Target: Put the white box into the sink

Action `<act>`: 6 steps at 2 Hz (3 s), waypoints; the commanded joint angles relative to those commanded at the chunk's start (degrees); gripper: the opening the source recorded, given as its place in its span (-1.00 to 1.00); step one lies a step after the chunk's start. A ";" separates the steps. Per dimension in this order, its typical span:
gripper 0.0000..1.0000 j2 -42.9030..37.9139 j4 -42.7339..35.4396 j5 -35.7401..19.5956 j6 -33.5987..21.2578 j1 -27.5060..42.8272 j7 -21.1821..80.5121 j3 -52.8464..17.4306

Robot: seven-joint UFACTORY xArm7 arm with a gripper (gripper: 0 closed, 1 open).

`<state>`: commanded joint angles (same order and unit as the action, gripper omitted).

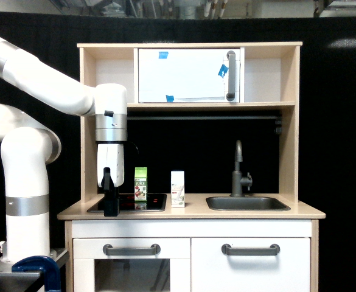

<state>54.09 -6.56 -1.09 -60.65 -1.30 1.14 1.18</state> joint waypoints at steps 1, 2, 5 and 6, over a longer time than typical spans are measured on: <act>1.00 2.75 0.02 0.66 1.30 2.22 3.75 -0.52; 1.00 -6.81 -3.55 3.73 9.26 6.48 19.39 -5.79; 1.00 -30.38 -25.73 -6.70 5.96 36.32 88.75 -31.83; 1.00 -33.81 -28.51 -20.16 0.34 40.18 100.01 -40.85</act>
<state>20.28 -35.06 -21.26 -60.31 38.88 101.16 -39.67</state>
